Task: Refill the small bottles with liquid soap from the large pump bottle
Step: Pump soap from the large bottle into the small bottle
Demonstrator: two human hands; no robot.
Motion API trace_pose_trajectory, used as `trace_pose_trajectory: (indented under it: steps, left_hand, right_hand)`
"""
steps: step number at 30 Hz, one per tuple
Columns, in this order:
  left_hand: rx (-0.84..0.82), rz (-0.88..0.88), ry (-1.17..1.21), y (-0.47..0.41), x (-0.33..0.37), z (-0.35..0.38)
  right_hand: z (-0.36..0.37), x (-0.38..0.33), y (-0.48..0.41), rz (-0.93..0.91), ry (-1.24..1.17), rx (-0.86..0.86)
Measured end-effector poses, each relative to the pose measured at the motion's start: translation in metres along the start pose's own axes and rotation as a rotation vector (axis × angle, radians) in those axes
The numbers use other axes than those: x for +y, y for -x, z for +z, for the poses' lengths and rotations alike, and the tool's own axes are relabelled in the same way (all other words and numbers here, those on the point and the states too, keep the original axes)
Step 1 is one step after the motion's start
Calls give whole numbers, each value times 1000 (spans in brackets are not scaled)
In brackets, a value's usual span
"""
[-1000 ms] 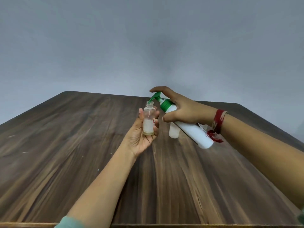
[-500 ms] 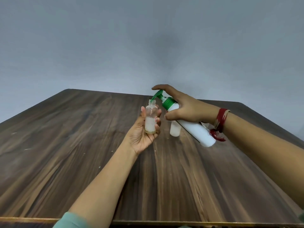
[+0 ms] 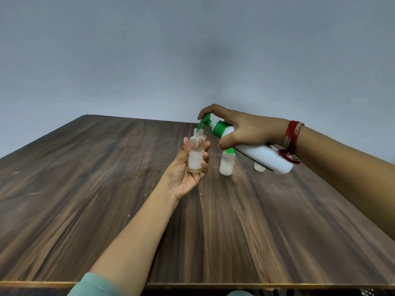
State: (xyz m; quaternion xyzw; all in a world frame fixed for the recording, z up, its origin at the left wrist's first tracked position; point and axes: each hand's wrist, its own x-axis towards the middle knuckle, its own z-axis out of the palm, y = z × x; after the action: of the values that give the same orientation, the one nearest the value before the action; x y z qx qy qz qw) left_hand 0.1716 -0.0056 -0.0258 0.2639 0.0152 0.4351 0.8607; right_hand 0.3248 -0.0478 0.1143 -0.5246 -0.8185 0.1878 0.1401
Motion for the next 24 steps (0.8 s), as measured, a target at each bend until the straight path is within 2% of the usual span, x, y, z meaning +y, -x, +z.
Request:
trace_pose_trajectory:
  steps: [24]
  left_hand:
    - [-2, -3, 29, 0, 0, -1]
  right_hand:
    - [-8, -6, -5, 24, 37, -40]
